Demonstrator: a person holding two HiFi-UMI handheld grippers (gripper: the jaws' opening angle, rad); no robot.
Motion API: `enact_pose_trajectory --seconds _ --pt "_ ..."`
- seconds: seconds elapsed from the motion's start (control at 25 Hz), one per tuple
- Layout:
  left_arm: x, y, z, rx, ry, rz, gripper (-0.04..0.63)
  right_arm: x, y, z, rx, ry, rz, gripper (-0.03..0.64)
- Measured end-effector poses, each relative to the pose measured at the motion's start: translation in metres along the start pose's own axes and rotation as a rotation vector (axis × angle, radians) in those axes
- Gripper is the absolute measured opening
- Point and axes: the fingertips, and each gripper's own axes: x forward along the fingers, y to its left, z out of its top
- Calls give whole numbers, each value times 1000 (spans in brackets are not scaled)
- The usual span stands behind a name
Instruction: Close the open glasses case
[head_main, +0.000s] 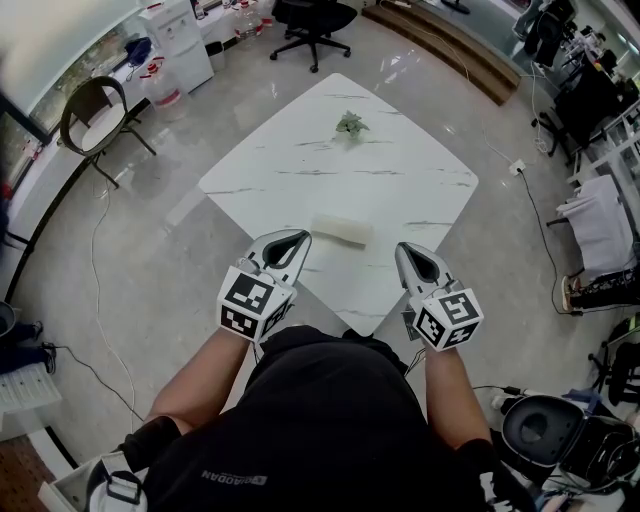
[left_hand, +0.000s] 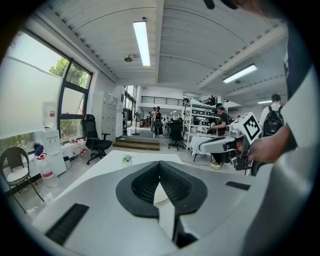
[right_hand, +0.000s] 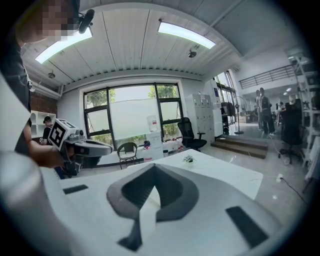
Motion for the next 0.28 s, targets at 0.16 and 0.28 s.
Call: enact_pose_trajectory --seconds 0.16,0.28 --pt "-1 2 -4 0 -2 2 3 1 1 -4 -1 3 -4 2" --pt "-3 3 -5 -6 -1 4 5 1 2 -6 0 4 -8 2"
